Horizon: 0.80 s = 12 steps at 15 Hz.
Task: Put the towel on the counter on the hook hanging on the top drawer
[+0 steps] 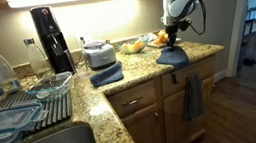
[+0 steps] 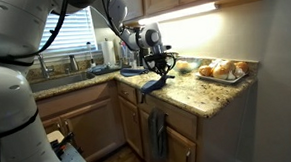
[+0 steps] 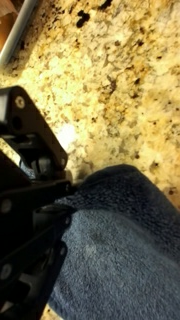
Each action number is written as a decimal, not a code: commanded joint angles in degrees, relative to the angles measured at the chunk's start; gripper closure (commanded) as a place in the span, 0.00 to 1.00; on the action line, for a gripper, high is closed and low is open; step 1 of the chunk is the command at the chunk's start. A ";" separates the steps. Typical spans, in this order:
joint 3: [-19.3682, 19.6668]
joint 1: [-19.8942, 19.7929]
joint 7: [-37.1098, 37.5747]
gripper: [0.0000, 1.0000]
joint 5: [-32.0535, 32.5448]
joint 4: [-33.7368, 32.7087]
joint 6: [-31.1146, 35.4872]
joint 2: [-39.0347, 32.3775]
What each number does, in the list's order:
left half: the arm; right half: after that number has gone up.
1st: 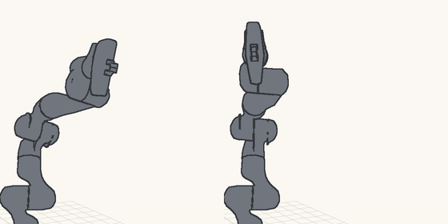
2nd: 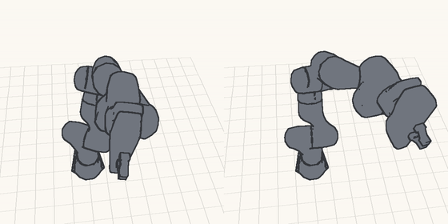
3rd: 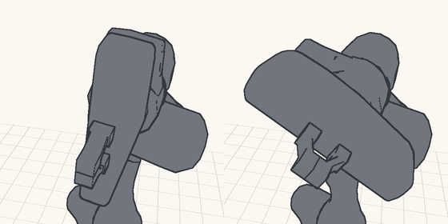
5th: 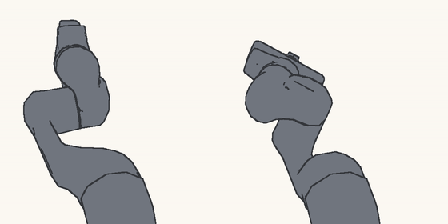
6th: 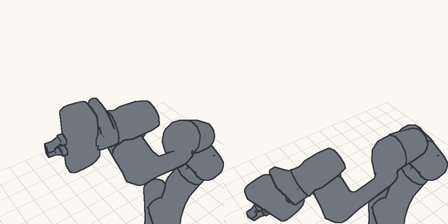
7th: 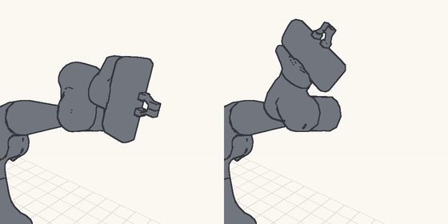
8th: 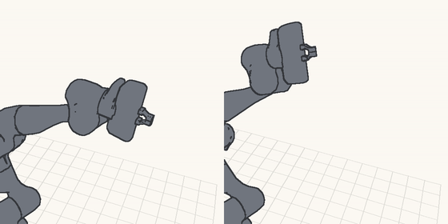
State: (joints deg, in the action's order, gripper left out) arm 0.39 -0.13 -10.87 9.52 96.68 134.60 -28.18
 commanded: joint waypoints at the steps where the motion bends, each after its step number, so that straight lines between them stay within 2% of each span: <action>1: -0.12 0.29 0.67 0.92 0.74 8.70 2.51 9.01; 12: -2.48 2.87 2.65 0.93 3.25 24.11 0.80 27.78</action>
State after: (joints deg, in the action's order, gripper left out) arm -1.75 1.81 -10.45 10.51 113.71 134.65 -7.35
